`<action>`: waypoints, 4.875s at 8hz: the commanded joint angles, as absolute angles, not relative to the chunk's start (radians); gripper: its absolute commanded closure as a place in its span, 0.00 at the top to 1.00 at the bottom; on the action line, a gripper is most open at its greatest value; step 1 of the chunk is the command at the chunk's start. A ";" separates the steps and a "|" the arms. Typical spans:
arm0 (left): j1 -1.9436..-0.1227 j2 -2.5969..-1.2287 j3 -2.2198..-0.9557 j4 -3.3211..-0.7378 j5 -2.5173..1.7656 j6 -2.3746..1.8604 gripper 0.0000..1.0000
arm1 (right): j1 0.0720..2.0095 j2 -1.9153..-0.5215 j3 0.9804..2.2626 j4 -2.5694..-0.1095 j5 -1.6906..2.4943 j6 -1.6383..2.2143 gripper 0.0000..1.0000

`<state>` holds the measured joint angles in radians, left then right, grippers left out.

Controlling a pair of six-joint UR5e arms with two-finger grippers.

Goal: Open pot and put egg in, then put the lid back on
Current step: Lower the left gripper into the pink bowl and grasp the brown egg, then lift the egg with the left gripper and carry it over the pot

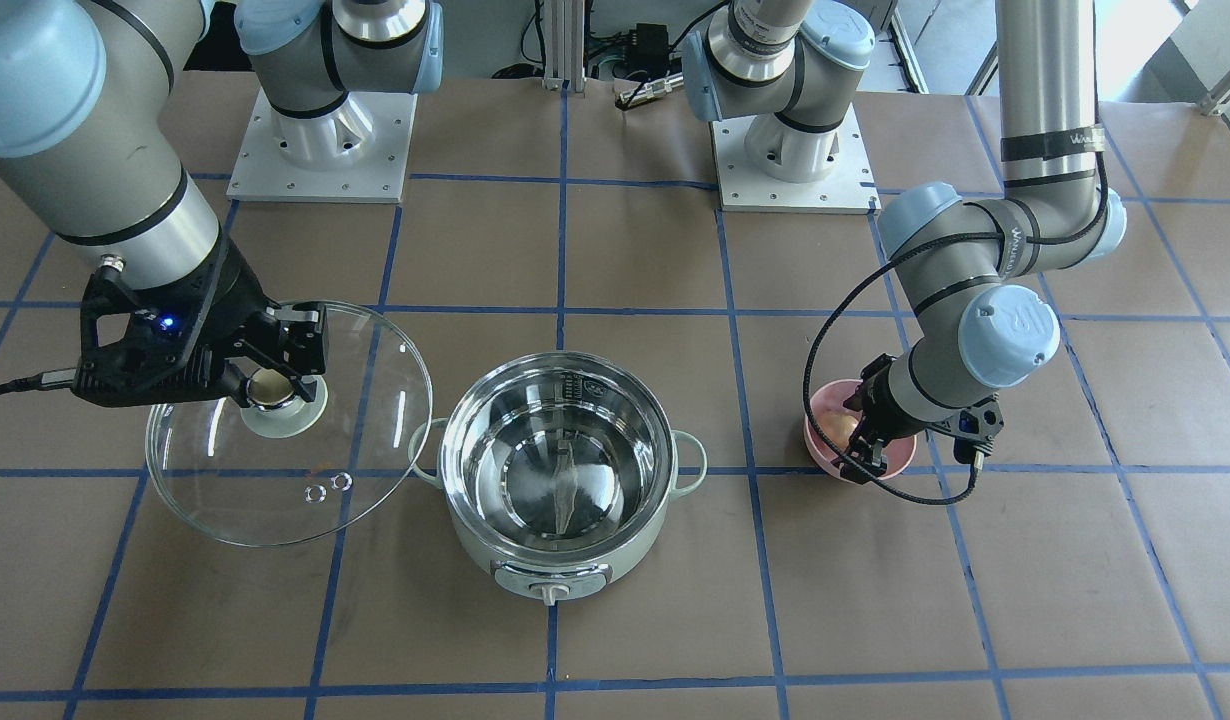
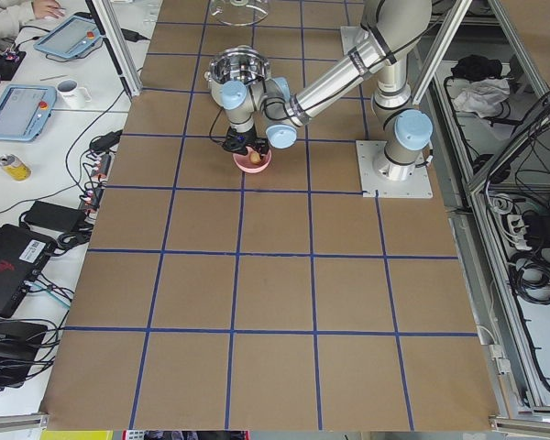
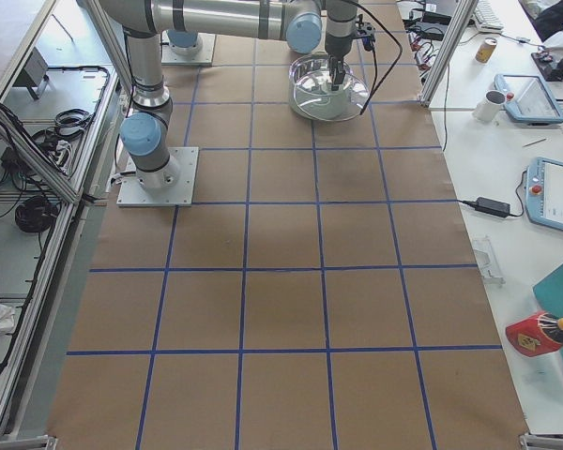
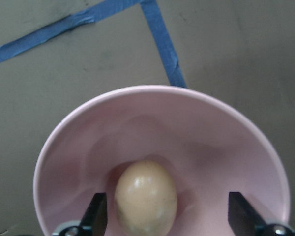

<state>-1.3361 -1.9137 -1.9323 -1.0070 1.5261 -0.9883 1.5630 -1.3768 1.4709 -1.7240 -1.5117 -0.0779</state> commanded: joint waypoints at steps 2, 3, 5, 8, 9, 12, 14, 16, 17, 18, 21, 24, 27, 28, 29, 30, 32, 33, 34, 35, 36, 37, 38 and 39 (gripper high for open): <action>-1.336 -1.913 -1.940 -0.999 1.522 -0.985 0.87 | 1.563 -1.385 1.491 -1.723 -1.520 -0.077 0.00; -1.336 -1.913 -1.940 -0.999 1.520 -0.985 0.86 | 1.563 -1.385 1.499 -1.724 -1.516 -0.077 0.00; -1.336 -1.917 -1.940 -0.999 1.522 -0.985 0.86 | 1.563 -1.385 1.503 -1.727 -1.516 -0.071 0.00; -1.336 -1.917 -1.940 -0.999 1.520 -0.983 0.74 | 1.563 -1.385 1.505 -1.729 -1.516 -0.072 0.00; -1.336 -1.917 -1.939 -0.999 1.522 -0.968 0.70 | 1.563 -1.385 1.503 -1.727 -1.519 -0.074 0.00; -1.336 -1.916 -1.939 -0.999 1.519 -0.942 0.53 | 1.563 -1.388 1.503 -1.723 -1.528 -0.075 0.00; -1.333 -1.911 -1.939 -0.999 1.517 -0.899 0.35 | 1.563 -1.388 1.505 -1.724 -1.528 -0.075 0.00; -1.332 -1.908 -1.939 -1.000 1.514 -0.897 0.26 | 1.563 -1.388 1.505 -1.729 -1.523 -0.075 0.00; -1.328 -1.905 -1.936 -1.002 1.514 -0.867 0.16 | 1.563 -1.388 1.505 -1.727 -1.525 -0.077 0.00; -1.324 -1.895 -1.933 -1.011 1.482 -0.853 0.07 | 1.563 -1.388 1.505 -1.726 -1.526 -0.077 0.00; -1.302 -1.814 -1.899 -1.064 1.462 -0.841 0.00 | 1.563 -1.390 1.505 -1.724 -1.523 -0.077 0.00; -1.321 -1.779 -1.703 -1.360 1.462 -0.903 0.00 | 1.565 -1.388 1.506 -1.724 -1.513 -0.069 0.00; -1.472 -1.756 -1.655 -1.388 1.421 -1.138 0.00 | 1.565 -1.385 1.506 -1.727 -1.519 -0.077 0.00; -1.542 -1.766 -1.596 -1.385 1.393 -1.251 0.00 | 1.565 -1.388 1.506 -1.726 -1.520 -0.075 0.00; -1.586 -1.775 -1.553 -1.387 1.390 -1.323 0.00 | 1.565 -1.387 1.506 -1.726 -1.523 -0.078 0.00; -1.620 -1.793 -1.543 -1.381 1.337 -1.394 0.00 | 1.565 -1.390 1.506 -1.724 -1.523 -0.077 0.00; -1.715 -1.850 -1.534 -1.257 1.330 -1.543 0.00 | 1.565 -1.387 1.506 -1.726 -1.520 -0.077 0.00; -1.729 -1.871 -1.531 -1.215 1.325 -1.584 0.00 | 1.565 -1.385 1.506 -1.729 -1.514 -0.077 0.00; -1.742 -1.890 -1.532 -1.194 1.321 -1.589 0.00 | 1.565 -1.387 1.506 -1.727 -1.522 -0.077 0.00; -1.782 -1.908 -1.534 -1.174 1.328 -1.586 0.00 | 1.565 -1.382 1.506 -1.730 -1.511 -0.077 0.00; -1.811 -1.946 -1.539 -1.172 1.335 -1.586 0.00 | 1.565 -1.382 1.506 -1.730 -1.512 -0.077 0.00; -1.825 -1.971 -1.540 -1.170 1.336 -1.592 0.00 | 1.565 -1.378 1.506 -1.732 -1.511 -0.078 0.00; -1.830 -1.985 -1.546 -1.111 1.329 -1.585 0.00 | 1.565 -1.381 1.506 -1.730 -1.511 -0.078 0.00; -1.832 -2.014 -1.548 -1.088 1.331 -1.591 0.00 | 1.565 -1.381 1.506 -1.730 -1.512 -0.078 0.00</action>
<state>-1.8207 -1.9697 -1.5424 -1.1424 1.3317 -1.5873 1.5647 -1.3803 1.5064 -1.7307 -1.5116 -0.0779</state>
